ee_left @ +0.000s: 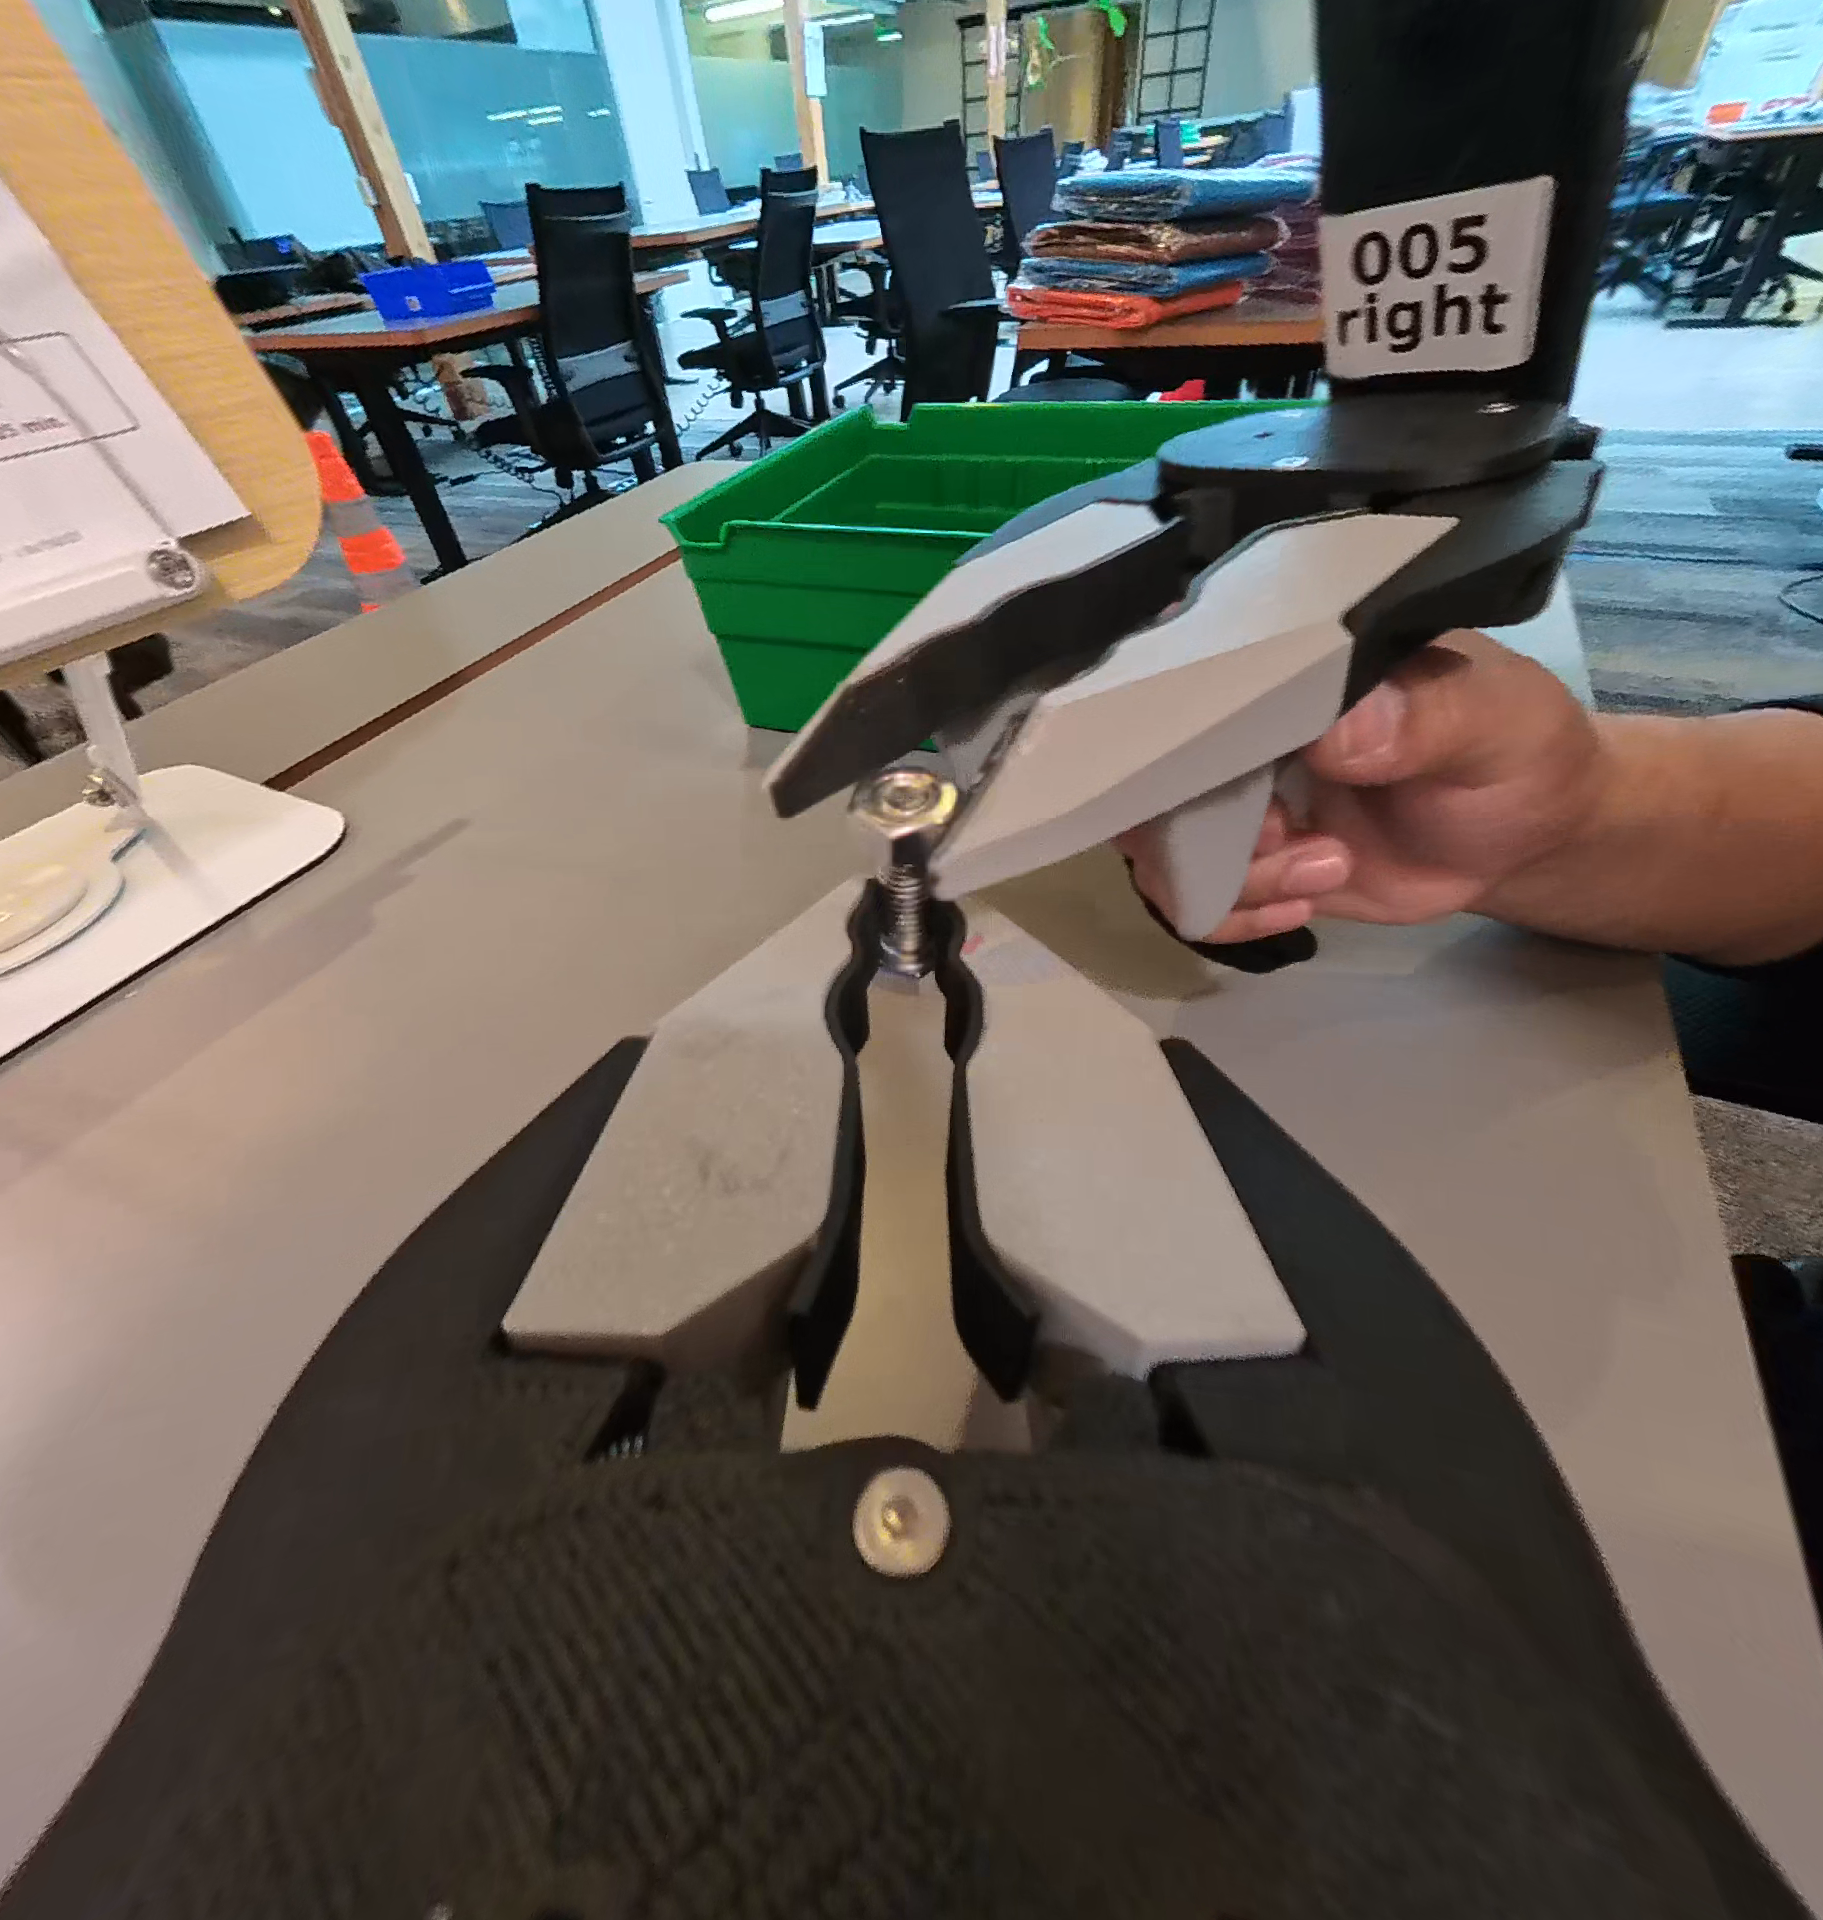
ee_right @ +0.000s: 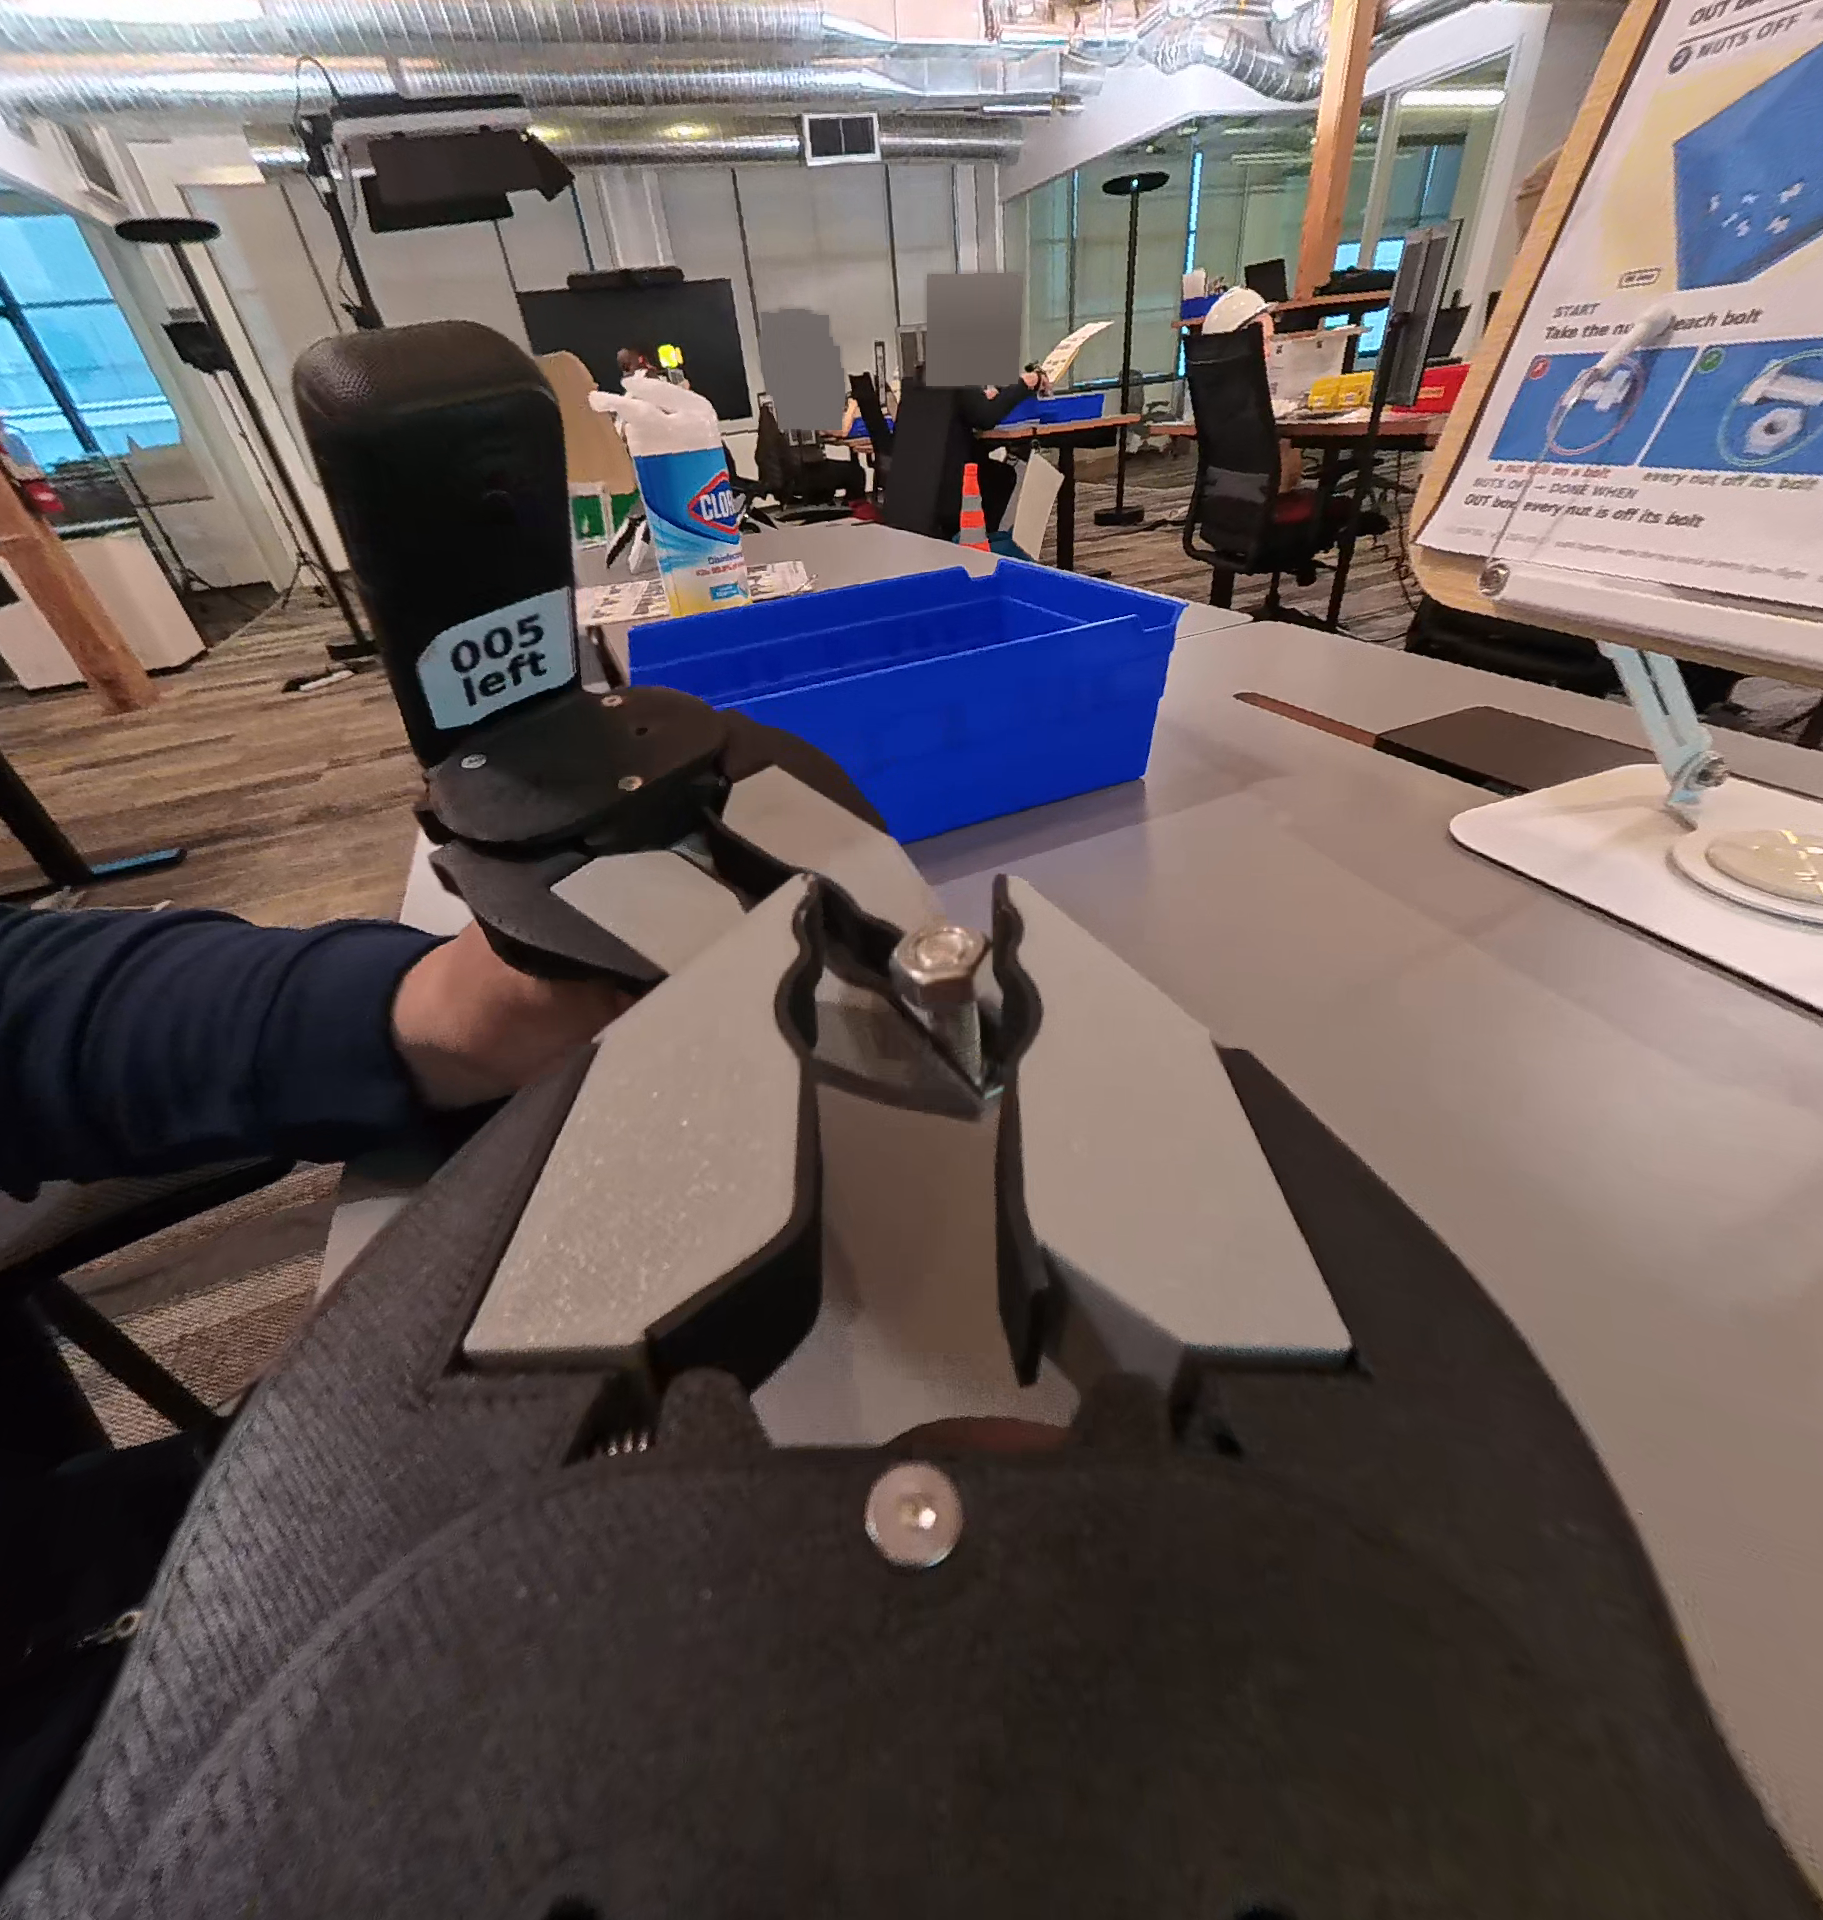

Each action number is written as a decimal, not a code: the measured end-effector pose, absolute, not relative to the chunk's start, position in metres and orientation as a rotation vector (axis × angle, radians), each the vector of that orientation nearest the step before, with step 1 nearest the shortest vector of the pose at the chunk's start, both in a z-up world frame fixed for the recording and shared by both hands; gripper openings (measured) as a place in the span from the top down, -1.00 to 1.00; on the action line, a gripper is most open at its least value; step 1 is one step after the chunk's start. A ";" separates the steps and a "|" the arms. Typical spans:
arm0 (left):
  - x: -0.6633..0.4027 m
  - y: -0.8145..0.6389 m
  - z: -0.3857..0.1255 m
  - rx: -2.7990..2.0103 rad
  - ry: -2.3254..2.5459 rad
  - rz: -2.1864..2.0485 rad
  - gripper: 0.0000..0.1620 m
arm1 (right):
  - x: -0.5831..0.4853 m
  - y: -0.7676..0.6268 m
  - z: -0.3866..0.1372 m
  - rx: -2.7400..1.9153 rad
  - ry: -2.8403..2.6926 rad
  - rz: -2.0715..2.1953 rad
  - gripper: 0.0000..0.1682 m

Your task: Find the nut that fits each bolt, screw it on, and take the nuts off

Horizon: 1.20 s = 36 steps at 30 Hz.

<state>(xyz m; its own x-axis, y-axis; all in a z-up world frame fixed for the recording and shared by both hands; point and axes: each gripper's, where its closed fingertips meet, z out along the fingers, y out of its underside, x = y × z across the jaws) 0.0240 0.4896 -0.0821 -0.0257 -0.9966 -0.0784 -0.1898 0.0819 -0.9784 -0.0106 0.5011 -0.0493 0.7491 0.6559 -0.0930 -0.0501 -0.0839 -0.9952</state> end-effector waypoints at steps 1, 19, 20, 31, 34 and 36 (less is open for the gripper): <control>0.025 0.487 -0.082 -1.272 1.406 -1.065 0.92 | -0.010 0.501 -0.049 -1.559 -0.505 0.638 0.67; 0.023 0.492 -0.082 -1.257 1.403 -0.989 0.92 | 0.005 0.501 -0.045 -1.552 -0.453 0.656 0.71; 0.021 0.497 -0.082 -1.270 1.385 -0.982 0.92 | 0.009 0.500 -0.044 -1.550 -0.449 0.644 0.72; 0.028 0.479 -0.082 -1.216 1.440 -0.991 0.92 | -0.013 0.502 -0.054 -1.587 -0.499 0.688 0.69; 0.026 0.486 -0.082 -1.229 1.419 -0.963 0.92 | 0.003 0.501 -0.046 -1.550 -0.480 0.587 0.74; 0.022 0.496 -0.082 -1.254 1.390 -0.937 0.92 | 0.010 0.500 -0.044 -1.549 -0.474 0.576 0.75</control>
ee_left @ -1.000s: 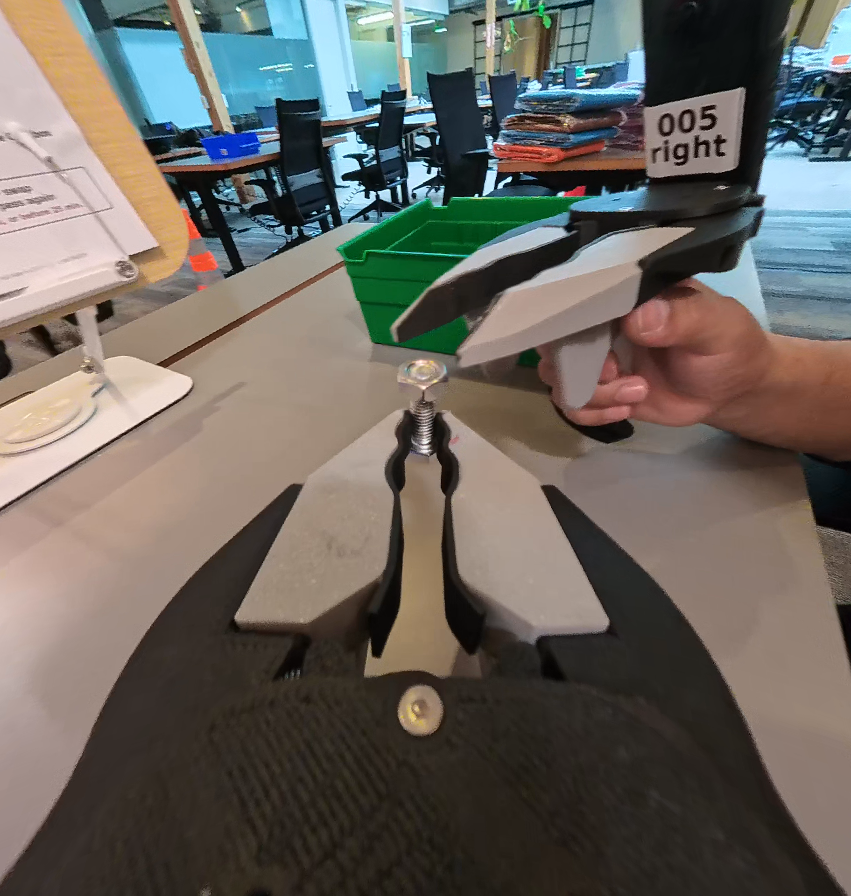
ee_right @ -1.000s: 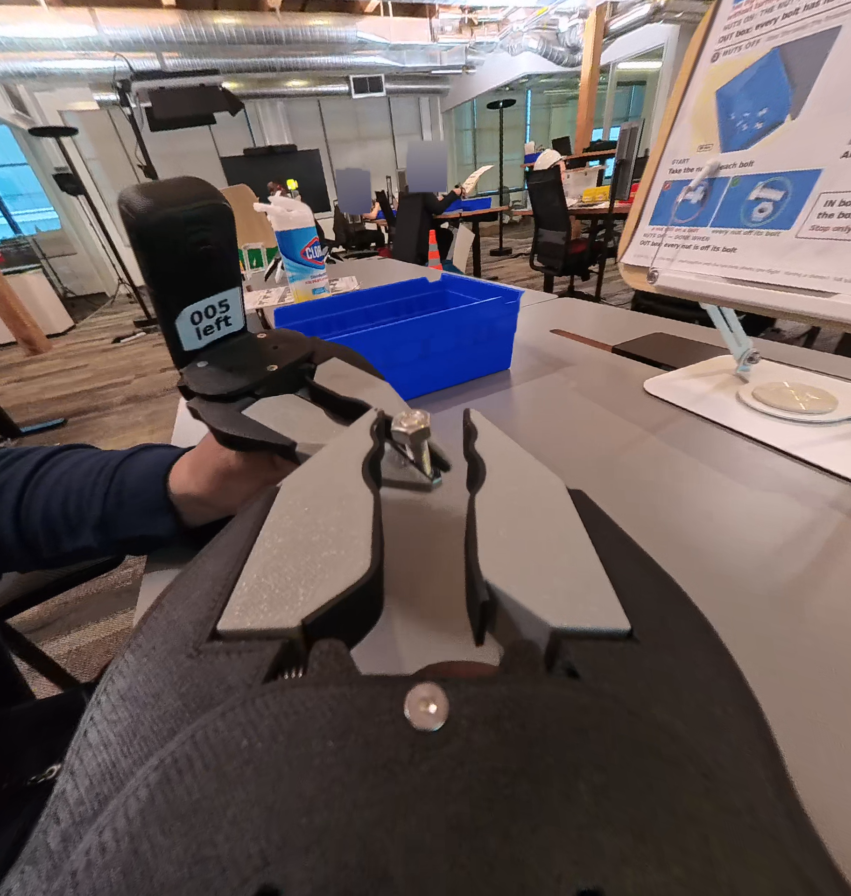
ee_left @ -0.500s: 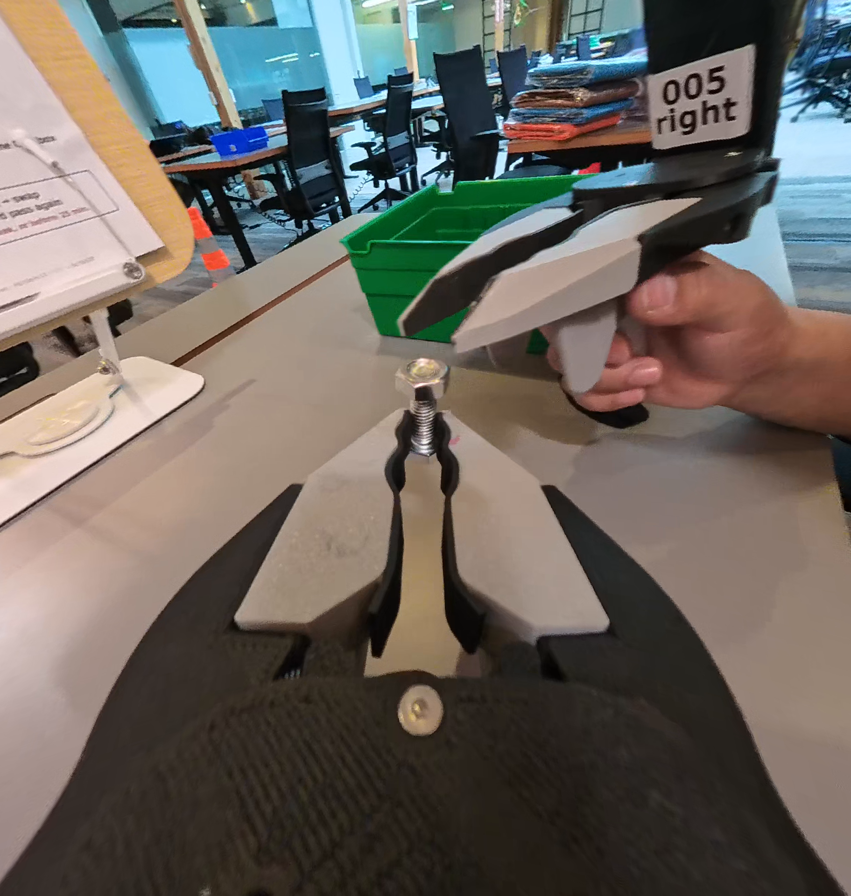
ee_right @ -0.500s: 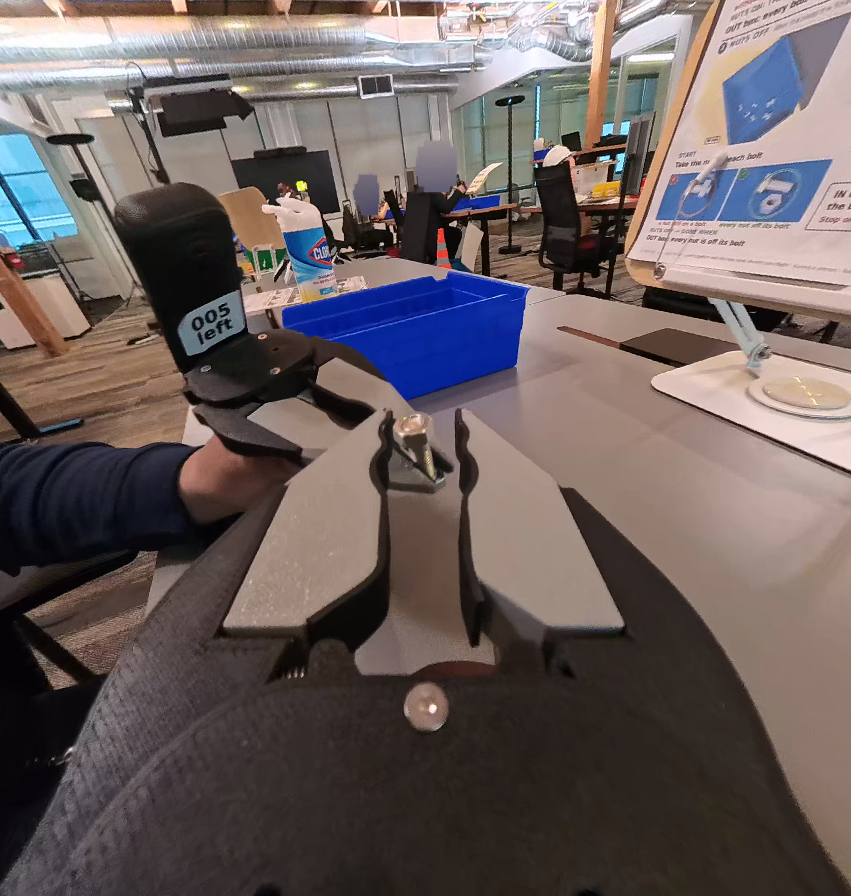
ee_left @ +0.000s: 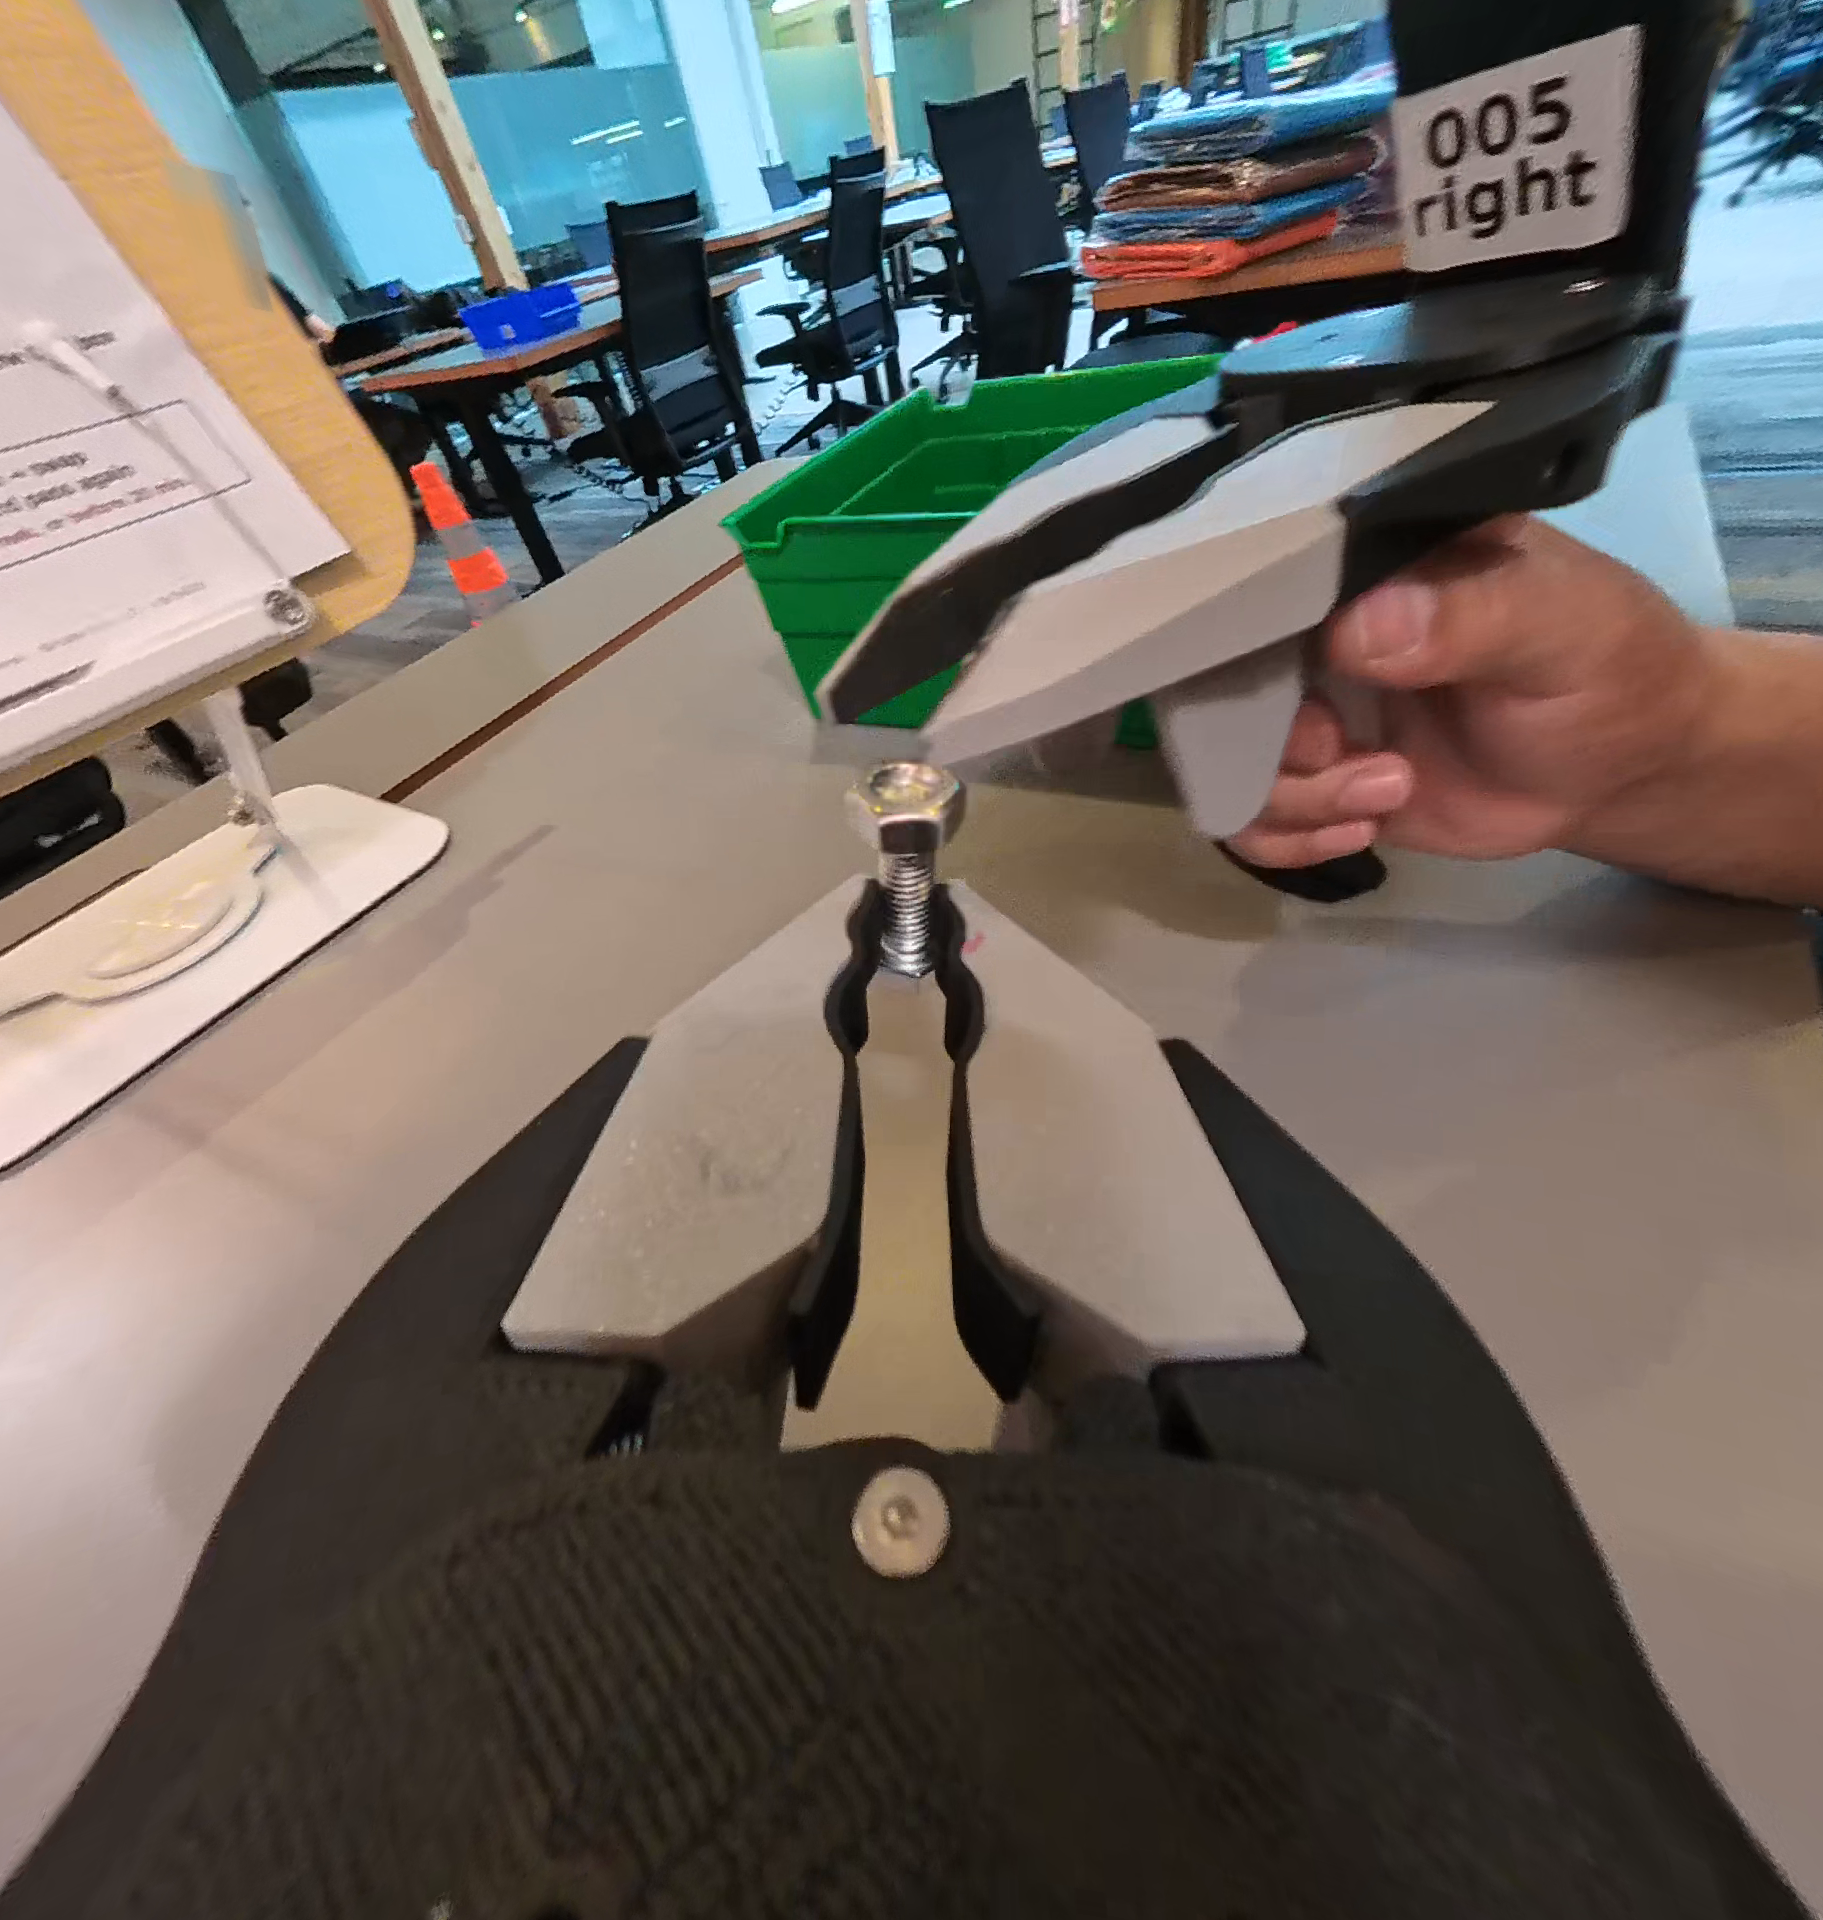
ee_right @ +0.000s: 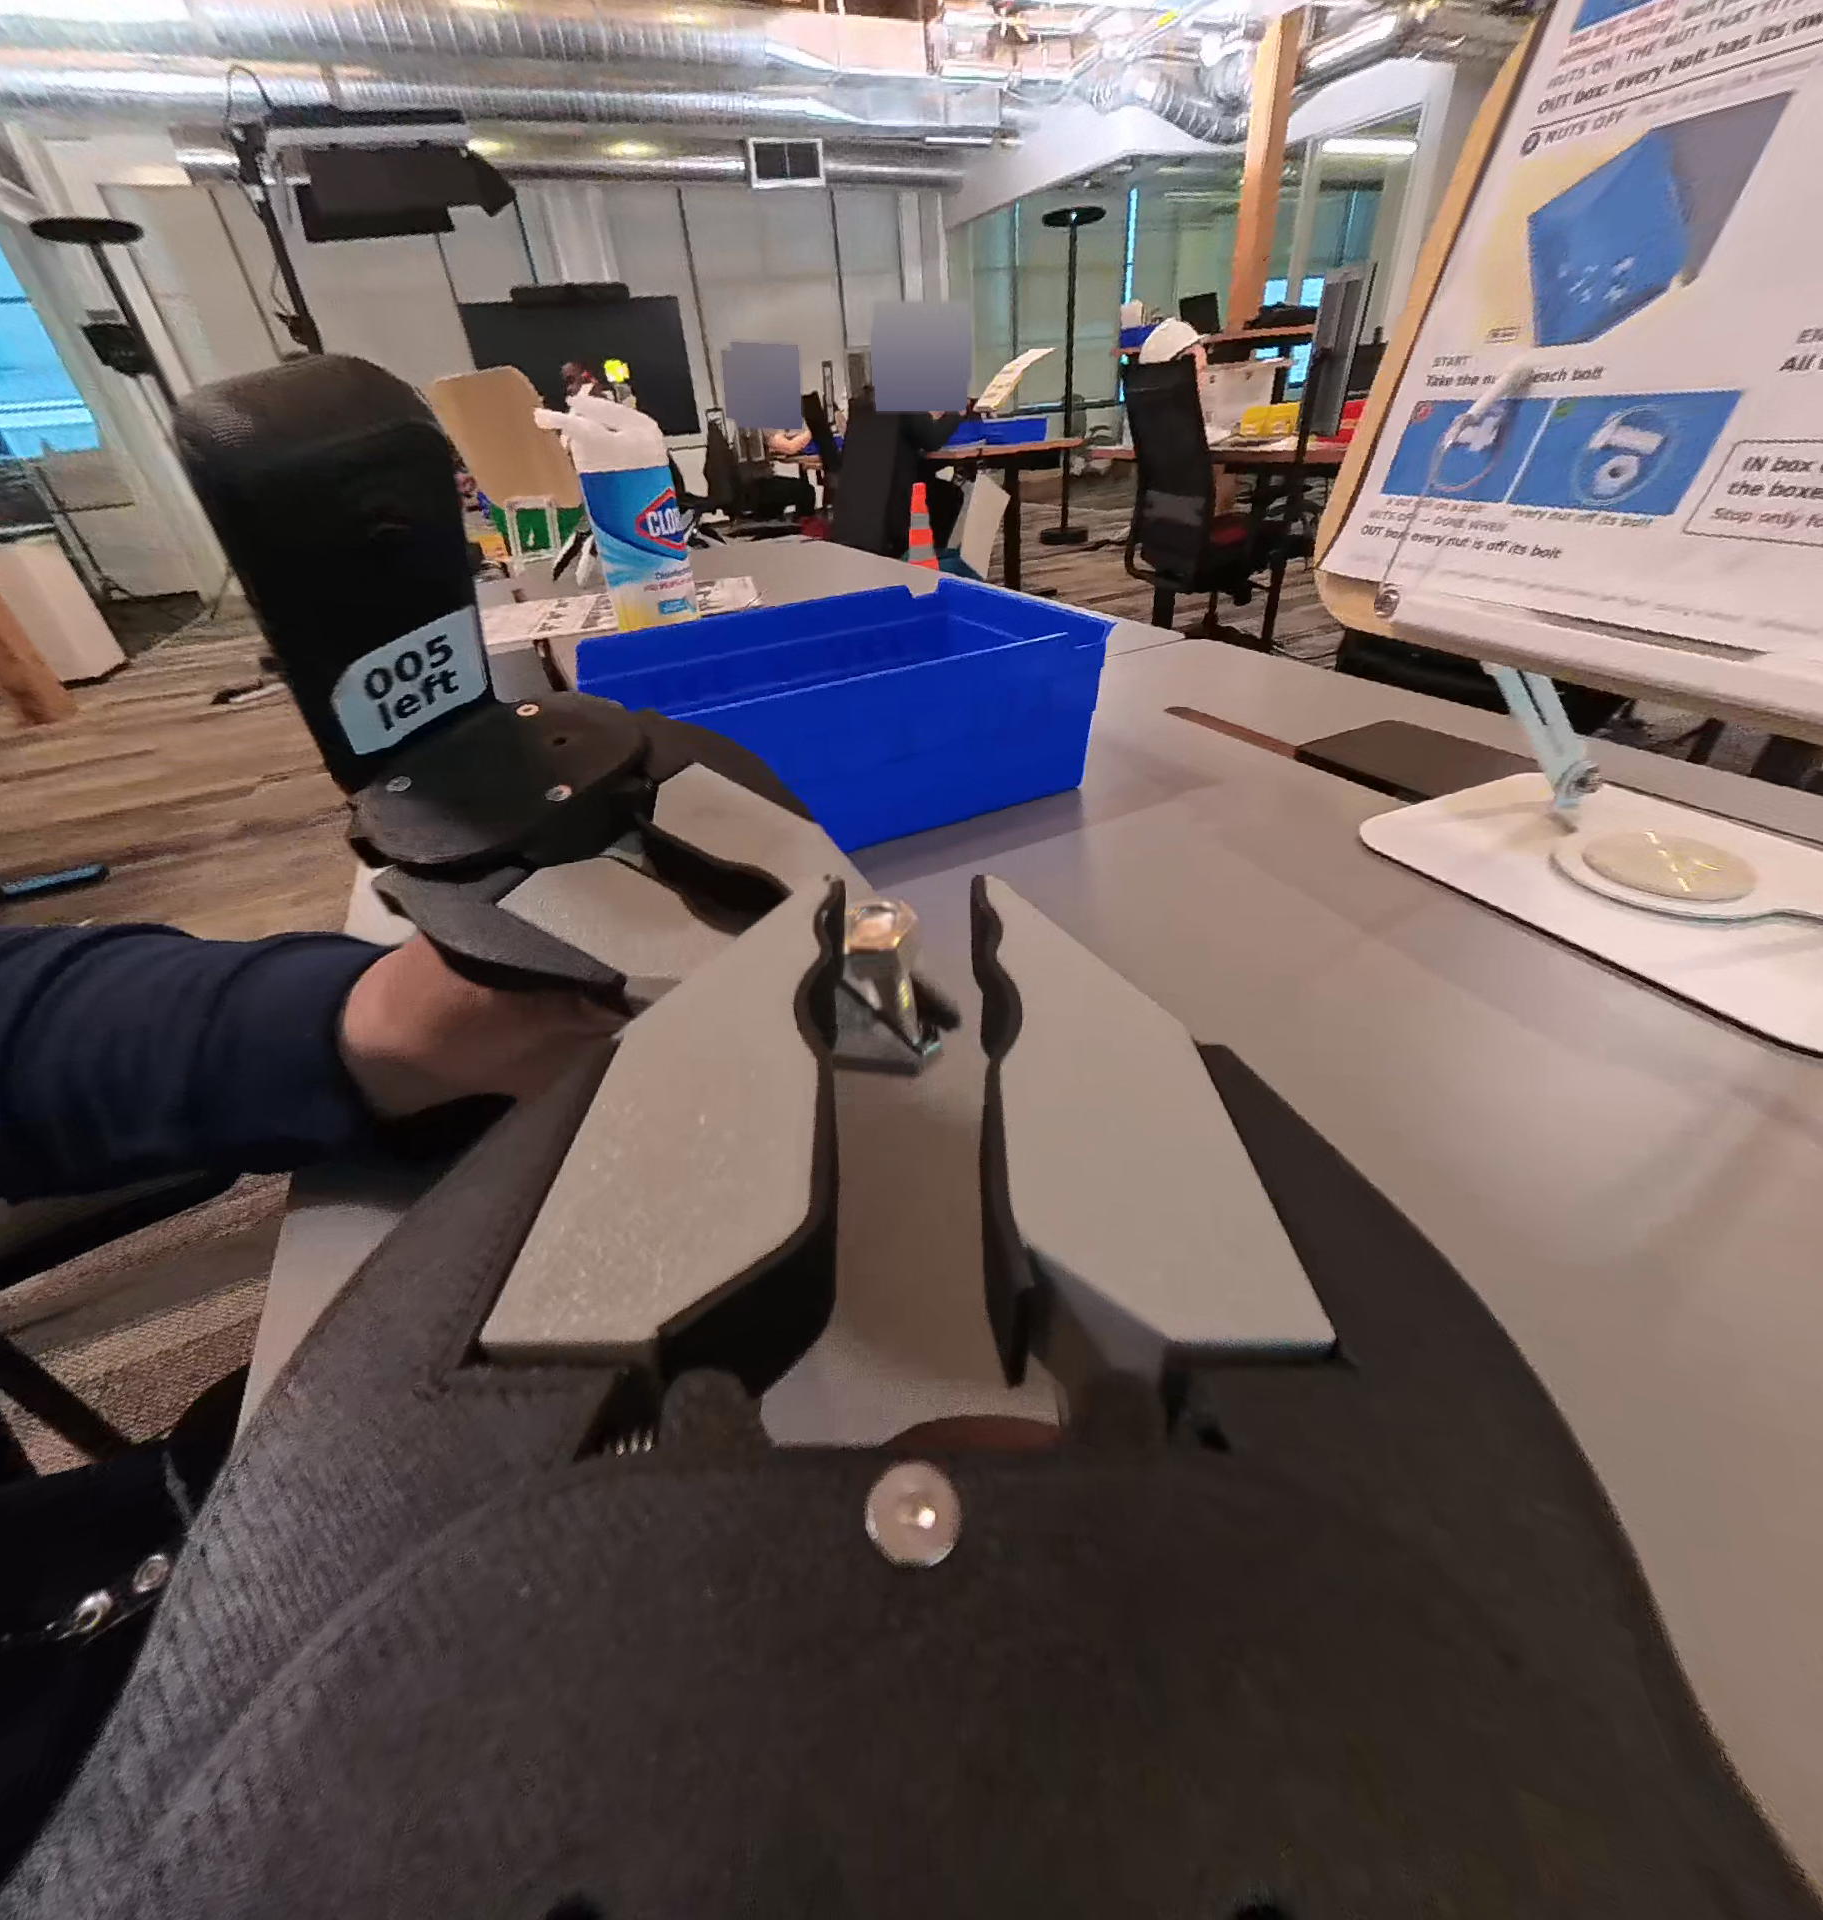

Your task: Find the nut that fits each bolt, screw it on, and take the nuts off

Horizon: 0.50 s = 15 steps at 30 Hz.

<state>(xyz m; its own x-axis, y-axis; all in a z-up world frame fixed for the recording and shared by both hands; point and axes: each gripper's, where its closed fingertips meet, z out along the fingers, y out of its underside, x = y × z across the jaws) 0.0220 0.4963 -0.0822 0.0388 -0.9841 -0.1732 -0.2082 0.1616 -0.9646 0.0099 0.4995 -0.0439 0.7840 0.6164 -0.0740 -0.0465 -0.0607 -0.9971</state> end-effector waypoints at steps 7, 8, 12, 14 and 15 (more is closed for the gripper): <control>0.021 0.492 -0.081 -1.256 1.400 -1.003 0.92 | -0.011 0.501 -0.058 -1.589 -0.545 0.532 0.69; 0.022 0.488 -0.081 -1.243 1.413 -0.999 0.92 | -0.014 0.501 -0.056 -1.581 -0.537 0.549 0.67; 0.027 0.479 -0.083 -1.210 1.451 -0.975 0.91 | -0.015 0.500 -0.056 -1.583 -0.541 0.595 0.69; 0.024 0.486 -0.082 -1.237 1.419 -0.974 0.92 | -0.005 0.499 -0.049 -1.560 -0.513 0.582 0.69; 0.022 0.492 -0.081 -1.252 1.398 -0.970 0.92 | -0.001 0.498 -0.046 -1.549 -0.497 0.586 0.70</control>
